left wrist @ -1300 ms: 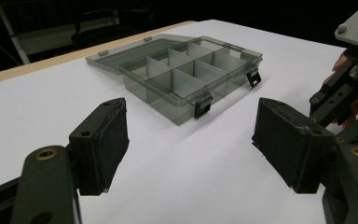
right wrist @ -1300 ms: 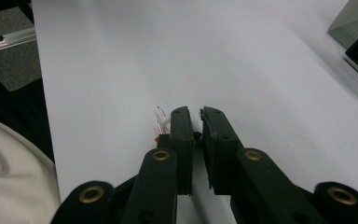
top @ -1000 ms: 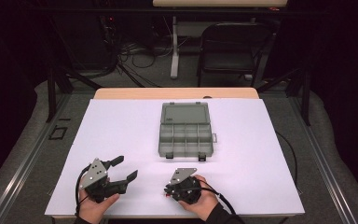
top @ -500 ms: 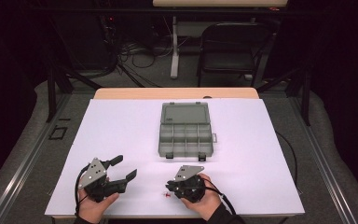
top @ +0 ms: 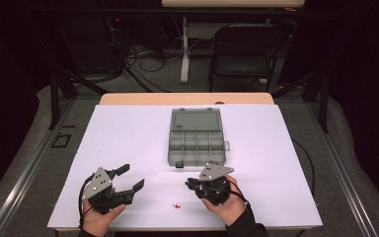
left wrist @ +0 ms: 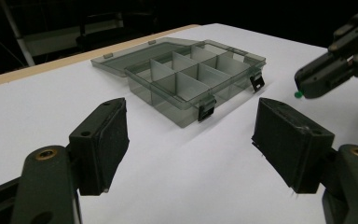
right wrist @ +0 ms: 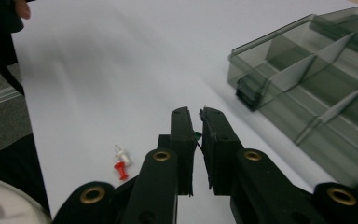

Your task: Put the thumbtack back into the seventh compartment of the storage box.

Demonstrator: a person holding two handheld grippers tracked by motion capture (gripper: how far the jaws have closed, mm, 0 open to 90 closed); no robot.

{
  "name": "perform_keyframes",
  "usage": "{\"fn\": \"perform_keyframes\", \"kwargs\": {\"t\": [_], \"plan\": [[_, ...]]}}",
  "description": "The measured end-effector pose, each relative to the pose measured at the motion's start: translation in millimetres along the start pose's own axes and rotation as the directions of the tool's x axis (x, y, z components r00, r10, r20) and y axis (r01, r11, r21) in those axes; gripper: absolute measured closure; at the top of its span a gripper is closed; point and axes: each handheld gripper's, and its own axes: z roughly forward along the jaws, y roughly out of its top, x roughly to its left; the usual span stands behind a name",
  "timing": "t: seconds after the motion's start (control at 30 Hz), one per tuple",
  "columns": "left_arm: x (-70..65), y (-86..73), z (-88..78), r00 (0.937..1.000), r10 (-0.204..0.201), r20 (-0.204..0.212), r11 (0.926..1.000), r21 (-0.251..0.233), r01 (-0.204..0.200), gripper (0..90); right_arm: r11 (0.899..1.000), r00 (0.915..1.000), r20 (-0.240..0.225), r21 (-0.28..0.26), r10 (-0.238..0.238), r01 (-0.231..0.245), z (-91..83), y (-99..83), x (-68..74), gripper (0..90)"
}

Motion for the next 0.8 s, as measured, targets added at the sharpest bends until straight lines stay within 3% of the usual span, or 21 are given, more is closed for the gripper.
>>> {"fn": "perform_keyframes", "kwargs": {"t": [0.37, 0.8], "plan": [[0.2, -0.1, 0.1, 1.0, -0.005, 0.0, 1.0, -0.001, 0.005, 26.1, 1.0, 0.996, 0.084, -0.008, 0.031, -0.03, -17.2, 21.7, -26.3, 83.0], [0.9, -0.1, -0.2, 1.0, -0.007, 0.001, 1.0, -0.004, 0.007, 26.0, 0.999, 0.9886, 0.145, 0.013, 0.041, -0.044, -14.8, 36.8, -46.6, 83.0]]}}
